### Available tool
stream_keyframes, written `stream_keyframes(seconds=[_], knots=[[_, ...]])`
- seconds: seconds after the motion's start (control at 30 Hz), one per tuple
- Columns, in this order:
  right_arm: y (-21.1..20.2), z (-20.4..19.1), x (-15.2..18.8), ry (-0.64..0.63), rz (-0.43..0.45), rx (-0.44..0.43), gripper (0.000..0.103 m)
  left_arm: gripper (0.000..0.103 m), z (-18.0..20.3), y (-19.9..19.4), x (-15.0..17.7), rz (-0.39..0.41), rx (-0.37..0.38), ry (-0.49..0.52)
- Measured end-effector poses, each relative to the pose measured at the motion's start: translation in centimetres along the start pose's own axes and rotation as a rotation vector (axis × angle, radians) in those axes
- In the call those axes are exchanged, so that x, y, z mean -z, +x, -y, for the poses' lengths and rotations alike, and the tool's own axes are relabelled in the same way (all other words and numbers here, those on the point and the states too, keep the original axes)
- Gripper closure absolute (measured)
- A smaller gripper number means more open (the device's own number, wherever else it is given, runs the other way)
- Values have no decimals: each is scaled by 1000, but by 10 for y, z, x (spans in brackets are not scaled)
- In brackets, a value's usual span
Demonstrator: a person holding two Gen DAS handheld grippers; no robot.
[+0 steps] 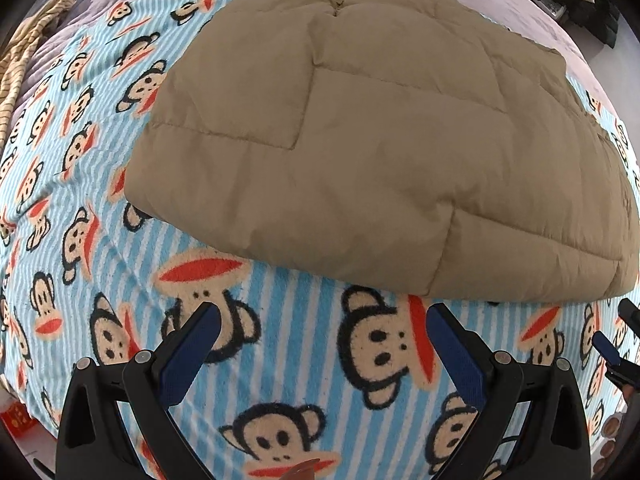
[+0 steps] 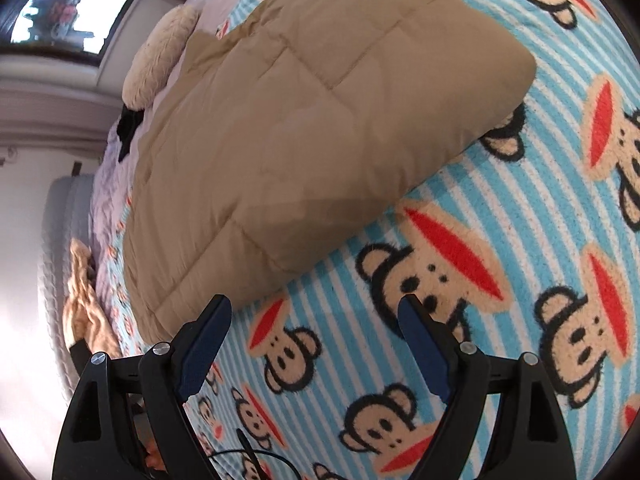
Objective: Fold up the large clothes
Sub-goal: 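Grasp the edge of the folded jacket with both tools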
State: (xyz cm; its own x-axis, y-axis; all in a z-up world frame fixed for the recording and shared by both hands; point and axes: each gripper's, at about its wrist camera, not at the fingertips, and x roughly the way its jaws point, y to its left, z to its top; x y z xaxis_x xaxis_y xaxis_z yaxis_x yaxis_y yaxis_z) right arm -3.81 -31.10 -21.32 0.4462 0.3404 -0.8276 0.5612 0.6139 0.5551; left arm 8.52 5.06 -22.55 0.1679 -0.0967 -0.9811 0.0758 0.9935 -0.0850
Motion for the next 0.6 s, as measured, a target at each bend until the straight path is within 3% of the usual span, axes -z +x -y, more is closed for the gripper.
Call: stream_keyframes(seconds=[0.23, 0.37, 0.5, 0.6], knots=[[1, 19, -17, 135, 43, -75, 15, 0, -18, 0, -13, 29, 25, -50], [2, 29, -27, 179, 63, -122, 15, 0, -45, 4, -23, 25, 121, -157], [4, 41, -41, 234, 90, -152, 15, 0, -76, 13, -36, 13, 298, -266], [11, 50, -53, 301, 95, -193, 15, 0, -87, 17, -44, 27, 358, -309]])
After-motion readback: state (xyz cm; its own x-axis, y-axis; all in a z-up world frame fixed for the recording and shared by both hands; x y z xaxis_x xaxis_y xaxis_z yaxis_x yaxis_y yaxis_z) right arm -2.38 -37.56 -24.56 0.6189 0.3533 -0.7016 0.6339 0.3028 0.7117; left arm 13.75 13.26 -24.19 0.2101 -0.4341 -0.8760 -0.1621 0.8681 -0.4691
